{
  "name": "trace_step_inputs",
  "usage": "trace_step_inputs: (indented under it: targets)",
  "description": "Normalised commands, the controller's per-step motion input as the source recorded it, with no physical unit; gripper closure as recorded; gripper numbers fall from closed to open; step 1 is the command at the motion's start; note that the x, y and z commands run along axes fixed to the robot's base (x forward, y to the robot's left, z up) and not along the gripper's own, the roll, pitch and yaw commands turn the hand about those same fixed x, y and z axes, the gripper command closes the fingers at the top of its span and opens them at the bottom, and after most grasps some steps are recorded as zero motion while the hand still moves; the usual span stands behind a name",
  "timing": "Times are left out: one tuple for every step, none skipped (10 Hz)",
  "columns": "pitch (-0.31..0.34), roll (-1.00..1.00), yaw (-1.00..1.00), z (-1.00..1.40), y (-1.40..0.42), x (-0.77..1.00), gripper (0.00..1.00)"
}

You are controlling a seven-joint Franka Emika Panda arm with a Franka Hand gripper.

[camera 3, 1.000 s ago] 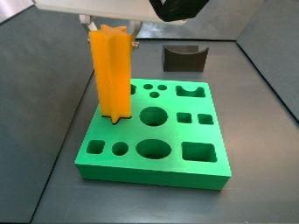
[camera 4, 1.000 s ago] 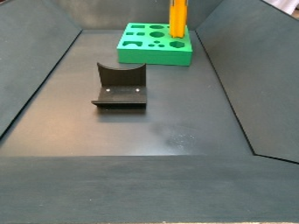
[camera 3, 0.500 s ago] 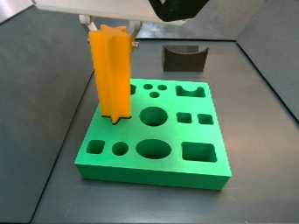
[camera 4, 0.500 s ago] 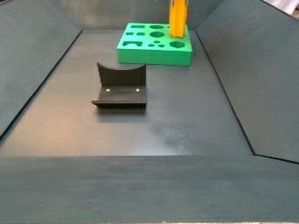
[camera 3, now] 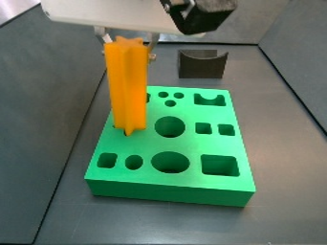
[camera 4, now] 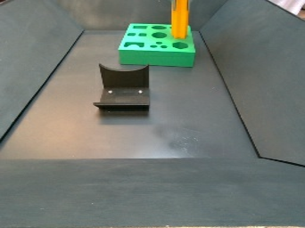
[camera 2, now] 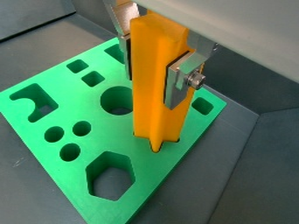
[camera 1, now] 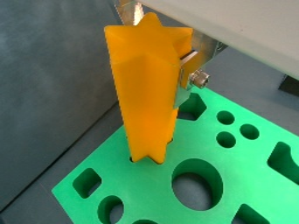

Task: Pick up the star object. Move up. Move to above the board. Insert the star object.
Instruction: Insert the star object.

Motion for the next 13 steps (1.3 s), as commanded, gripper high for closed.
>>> trace_step_inputs:
  targets:
    - [-0.08, 0.16, 0.0, -0.47, 0.0, 0.0, 1.0]
    - [-0.201, 0.17, 0.0, -0.6, -0.03, -0.02, 1.0]
    - [-0.31, 0.13, 0.02, -0.61, -0.05, -0.15, 1.0]
    - [-0.327, 0.12, 0.04, -0.59, -0.05, -0.15, 1.0]
    - [-0.329, 0.12, 0.04, -0.59, -0.06, -0.14, 1.0]
    - [-0.229, 0.11, 0.0, -0.78, -0.01, -0.04, 1.0]
    - [-0.159, 0.13, 0.0, -0.86, -0.01, 0.0, 1.0]
    - [-0.174, 0.13, 0.0, -0.83, -0.02, 0.0, 1.0]
    - [-0.133, 0.25, 0.0, -0.76, -0.07, 0.0, 1.0]
    - [0.0, 0.25, 0.0, -0.8, -0.07, 0.22, 1.0]
    - [0.197, 0.1, 0.0, -0.79, 0.0, 0.51, 1.0]
    - [0.236, 0.0, -0.05, -0.79, 0.0, 0.51, 1.0]
    - [0.211, 0.0, 0.0, -0.83, 0.03, 0.41, 1.0]
